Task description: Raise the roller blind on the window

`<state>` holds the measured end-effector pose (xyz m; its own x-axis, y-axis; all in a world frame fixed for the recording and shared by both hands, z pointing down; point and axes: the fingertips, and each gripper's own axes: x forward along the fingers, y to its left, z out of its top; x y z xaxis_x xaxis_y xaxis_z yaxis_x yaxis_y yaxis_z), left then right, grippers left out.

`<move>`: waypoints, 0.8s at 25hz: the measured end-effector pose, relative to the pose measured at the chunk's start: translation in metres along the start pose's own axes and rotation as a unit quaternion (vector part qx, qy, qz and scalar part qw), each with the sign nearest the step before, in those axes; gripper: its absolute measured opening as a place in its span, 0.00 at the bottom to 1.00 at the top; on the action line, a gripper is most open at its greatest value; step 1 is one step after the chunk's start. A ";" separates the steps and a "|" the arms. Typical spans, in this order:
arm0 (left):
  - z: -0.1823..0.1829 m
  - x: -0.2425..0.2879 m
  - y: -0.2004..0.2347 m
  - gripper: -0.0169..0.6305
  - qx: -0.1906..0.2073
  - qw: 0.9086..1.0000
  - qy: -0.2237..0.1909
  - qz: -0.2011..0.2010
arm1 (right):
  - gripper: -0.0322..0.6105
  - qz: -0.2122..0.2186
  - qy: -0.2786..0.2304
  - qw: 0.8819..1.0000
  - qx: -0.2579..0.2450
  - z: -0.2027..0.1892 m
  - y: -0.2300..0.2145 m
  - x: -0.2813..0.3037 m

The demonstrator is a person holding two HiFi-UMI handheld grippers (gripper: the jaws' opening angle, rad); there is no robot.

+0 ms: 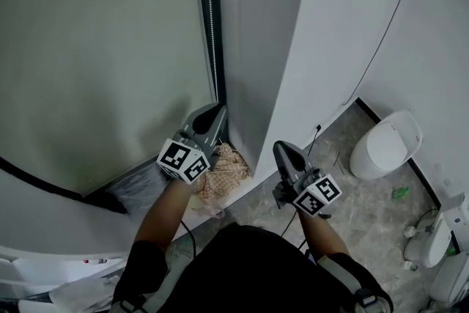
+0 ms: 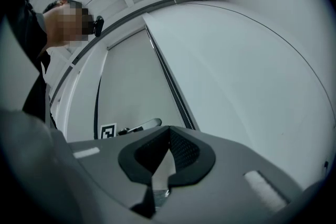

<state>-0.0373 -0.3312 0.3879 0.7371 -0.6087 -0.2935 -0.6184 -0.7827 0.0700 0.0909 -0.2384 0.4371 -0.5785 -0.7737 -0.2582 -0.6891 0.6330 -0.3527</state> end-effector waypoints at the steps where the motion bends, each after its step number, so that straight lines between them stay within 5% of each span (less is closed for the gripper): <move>1: 0.004 0.008 0.002 0.03 0.002 1.000 0.000 -0.005 | 0.05 -0.003 -0.001 1.000 -0.003 0.002 0.000 -0.002; 9: 0.019 0.063 0.028 0.08 -0.003 1.000 0.005 0.000 | 0.05 -0.036 -0.014 0.999 -0.016 0.011 -0.007 -0.023; 13: 0.038 0.087 0.042 0.25 -0.008 1.000 -0.008 -0.001 | 0.05 -0.049 -0.018 0.998 -0.022 0.013 -0.009 -0.034; 20: 0.072 0.111 0.056 0.26 -0.040 0.998 -0.052 0.003 | 0.05 -0.062 -0.022 0.998 -0.018 0.018 -0.017 -0.042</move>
<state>-0.0090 -0.4333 0.2909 0.6991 -0.5995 -0.3896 -0.5955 -0.7898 0.1469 0.1350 -0.2173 0.4374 -0.4689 -0.8462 -0.2534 -0.7704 0.5321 -0.3513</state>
